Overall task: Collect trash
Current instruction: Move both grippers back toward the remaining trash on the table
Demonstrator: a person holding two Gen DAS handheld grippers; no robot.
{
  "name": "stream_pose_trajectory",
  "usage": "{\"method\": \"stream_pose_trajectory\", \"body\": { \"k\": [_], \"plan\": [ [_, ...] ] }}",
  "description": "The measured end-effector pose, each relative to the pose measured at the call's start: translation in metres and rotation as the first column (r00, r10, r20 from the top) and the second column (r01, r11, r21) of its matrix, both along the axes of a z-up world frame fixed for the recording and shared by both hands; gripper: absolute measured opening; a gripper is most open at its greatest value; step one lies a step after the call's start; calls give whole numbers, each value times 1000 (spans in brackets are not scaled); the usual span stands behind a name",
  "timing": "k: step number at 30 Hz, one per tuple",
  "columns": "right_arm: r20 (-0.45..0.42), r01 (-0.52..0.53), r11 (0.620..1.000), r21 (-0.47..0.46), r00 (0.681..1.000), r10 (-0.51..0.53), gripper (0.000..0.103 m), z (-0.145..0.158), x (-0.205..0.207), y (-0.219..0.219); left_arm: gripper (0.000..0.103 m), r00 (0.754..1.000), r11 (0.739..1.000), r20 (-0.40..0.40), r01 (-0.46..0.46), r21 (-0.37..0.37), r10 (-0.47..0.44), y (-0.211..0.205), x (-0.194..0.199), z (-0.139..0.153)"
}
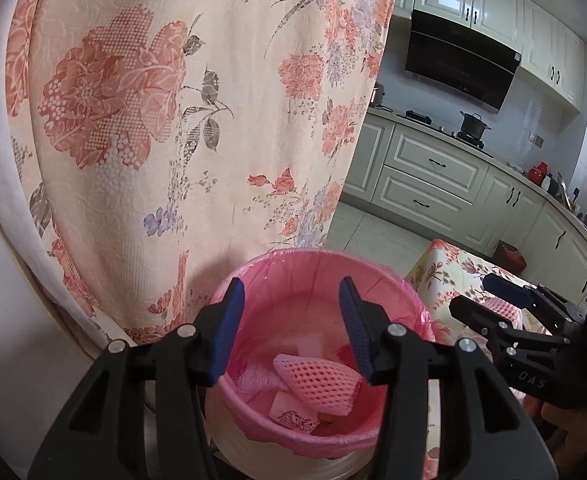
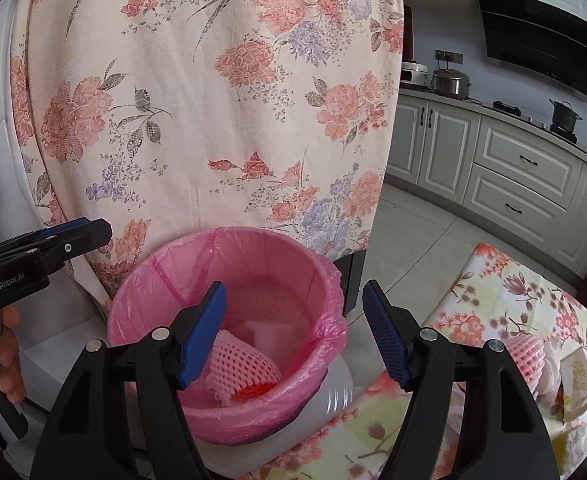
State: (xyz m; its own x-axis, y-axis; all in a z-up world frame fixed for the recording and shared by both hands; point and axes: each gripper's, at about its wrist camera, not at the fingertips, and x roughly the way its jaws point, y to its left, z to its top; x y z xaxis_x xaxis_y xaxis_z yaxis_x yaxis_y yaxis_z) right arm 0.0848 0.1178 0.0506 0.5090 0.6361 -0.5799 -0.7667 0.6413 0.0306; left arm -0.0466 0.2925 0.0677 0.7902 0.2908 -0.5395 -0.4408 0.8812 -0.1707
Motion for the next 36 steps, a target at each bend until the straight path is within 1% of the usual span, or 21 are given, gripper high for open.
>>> {"method": "stream_pose_trajectory", "body": {
  "k": [8,15,20,22,30,34,36],
  "plan": [
    [-12,69,997,28,998,-69,67,2,0,-40,48,999,999,6,38,11,-39,-26,3,2],
    [7,121,992,36,993,-121,67,6,-4,-73,48,997,996,5,82,19,-83,-53,9,2],
    [17,161,987,31,987,-161,67,4,-9,-102,48,994,993,1,114,16,-114,-71,14,0],
    [16,184,982,32,983,-184,67,2,-9,-115,50,992,992,-1,128,17,-128,-79,17,-1],
    [10,268,963,18,963,-268,67,-8,-11,-166,51,982,982,-1,187,12,-187,-109,31,-3],
    [13,303,953,13,953,-303,67,-11,-13,-188,57,976,976,5,216,11,-216,-124,36,-3],
    [24,320,947,10,947,-320,69,-12,-17,-198,58,973,973,6,230,12,-230,-132,38,-3]
  ]
}}
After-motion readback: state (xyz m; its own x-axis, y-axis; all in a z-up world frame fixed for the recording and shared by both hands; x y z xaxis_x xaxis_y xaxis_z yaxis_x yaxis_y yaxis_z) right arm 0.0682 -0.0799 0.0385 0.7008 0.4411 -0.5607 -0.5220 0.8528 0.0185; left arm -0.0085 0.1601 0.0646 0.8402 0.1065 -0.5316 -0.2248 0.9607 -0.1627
